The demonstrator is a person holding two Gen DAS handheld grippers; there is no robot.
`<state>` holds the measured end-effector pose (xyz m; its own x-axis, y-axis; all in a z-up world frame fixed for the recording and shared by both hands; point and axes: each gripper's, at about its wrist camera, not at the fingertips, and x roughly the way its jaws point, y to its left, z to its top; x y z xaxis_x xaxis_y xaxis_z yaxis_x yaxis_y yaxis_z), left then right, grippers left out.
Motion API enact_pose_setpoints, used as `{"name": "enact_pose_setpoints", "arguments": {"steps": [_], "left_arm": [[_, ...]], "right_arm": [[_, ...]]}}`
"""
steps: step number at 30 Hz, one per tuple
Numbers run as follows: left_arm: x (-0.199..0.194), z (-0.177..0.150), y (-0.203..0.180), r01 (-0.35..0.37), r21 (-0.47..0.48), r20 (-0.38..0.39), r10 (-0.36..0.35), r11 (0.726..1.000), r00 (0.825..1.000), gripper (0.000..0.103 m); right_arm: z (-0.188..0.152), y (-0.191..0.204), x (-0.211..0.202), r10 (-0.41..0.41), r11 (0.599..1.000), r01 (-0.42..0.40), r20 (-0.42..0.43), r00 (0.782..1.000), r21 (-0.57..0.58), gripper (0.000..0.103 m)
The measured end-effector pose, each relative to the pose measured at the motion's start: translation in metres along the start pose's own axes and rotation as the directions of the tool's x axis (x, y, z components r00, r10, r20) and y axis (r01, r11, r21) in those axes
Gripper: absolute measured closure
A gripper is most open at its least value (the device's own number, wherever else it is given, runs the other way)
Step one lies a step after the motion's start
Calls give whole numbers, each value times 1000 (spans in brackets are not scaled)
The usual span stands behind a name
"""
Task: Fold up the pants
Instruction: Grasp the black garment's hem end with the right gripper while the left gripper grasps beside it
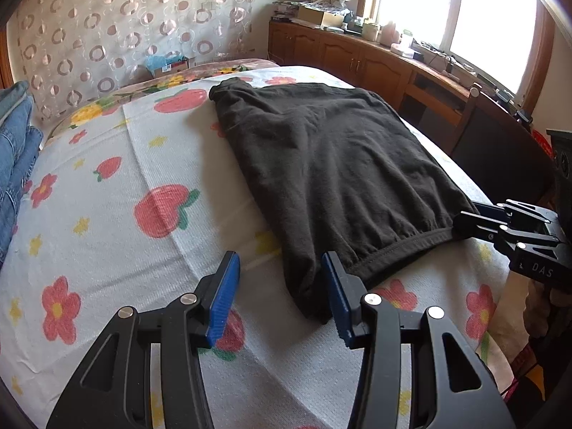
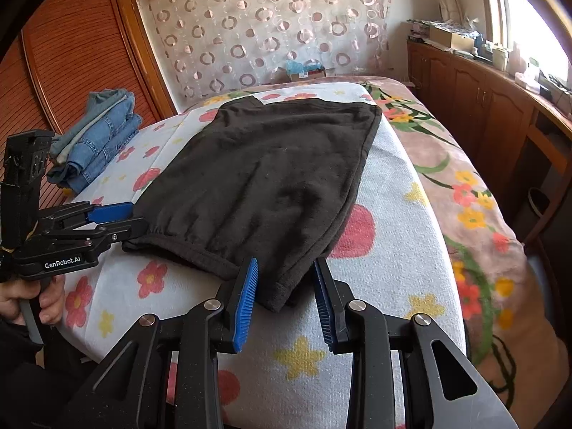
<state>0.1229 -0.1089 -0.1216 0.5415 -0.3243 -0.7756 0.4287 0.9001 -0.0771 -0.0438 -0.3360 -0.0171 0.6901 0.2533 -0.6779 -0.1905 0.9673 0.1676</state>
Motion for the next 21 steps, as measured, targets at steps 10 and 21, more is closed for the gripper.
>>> {"name": "enact_pose_setpoints", "arguments": {"steps": [10,21], "left_arm": [[-2,-1,-2,-6,-6,3,6,1000,1000,54],[-4,3,1,40,-35,9,-39,999,999,54]], "right_arm": [[-1,-1,2,18,999,-18,9,1000,29,83],[-4,1,2,14,1000,-15,22,1000,14,85]]}}
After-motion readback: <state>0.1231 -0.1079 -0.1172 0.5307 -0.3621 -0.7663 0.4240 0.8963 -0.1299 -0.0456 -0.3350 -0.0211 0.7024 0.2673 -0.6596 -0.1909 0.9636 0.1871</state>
